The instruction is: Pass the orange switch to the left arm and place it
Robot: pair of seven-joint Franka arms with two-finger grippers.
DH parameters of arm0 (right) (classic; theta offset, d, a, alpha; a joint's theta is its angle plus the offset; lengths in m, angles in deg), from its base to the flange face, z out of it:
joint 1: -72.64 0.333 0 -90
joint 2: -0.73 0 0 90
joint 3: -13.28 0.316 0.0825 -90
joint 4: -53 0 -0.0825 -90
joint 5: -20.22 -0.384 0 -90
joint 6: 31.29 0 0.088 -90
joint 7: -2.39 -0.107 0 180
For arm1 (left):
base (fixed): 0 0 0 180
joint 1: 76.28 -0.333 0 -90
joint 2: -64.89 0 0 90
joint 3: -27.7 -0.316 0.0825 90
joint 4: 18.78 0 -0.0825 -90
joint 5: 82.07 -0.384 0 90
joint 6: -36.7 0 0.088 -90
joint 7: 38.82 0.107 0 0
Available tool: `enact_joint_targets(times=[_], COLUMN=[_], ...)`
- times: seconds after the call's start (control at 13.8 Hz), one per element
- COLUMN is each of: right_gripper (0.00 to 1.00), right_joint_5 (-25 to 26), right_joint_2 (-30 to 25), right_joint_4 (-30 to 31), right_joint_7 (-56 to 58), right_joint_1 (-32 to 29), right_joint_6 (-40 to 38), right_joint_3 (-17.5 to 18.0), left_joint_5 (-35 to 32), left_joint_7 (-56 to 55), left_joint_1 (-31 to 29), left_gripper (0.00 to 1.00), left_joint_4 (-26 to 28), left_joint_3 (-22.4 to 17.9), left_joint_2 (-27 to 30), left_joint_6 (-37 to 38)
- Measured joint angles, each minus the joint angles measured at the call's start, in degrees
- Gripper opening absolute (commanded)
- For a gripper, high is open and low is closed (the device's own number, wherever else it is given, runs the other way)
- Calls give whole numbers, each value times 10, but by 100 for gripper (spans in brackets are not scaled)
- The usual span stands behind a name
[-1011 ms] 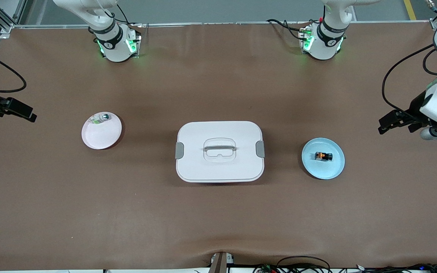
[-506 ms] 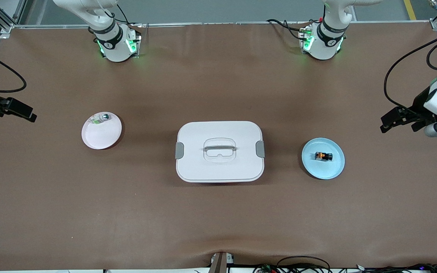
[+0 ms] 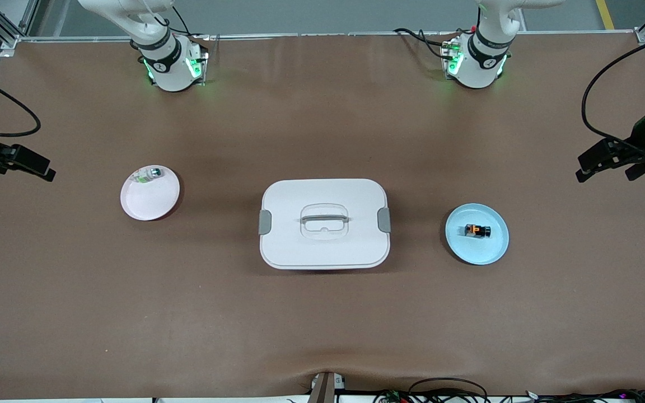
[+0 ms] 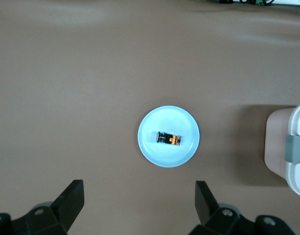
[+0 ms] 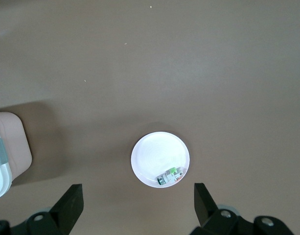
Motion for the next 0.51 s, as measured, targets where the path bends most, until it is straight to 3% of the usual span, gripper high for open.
enact_joint_targets(times=[0.51], right_gripper=[100], right_joint_5=[0], right_joint_2=[0], right_joint_4=[0], right_joint_7=[0], right_joint_1=[0], right_joint_6=[0], right_joint_3=[0], left_joint_5=[0], left_joint_7=[0], left_joint_1=[0], left_gripper=[100], left_joint_4=[-21], left_joint_3=[0], left_joint_2=[-1], left_joint_6=[20])
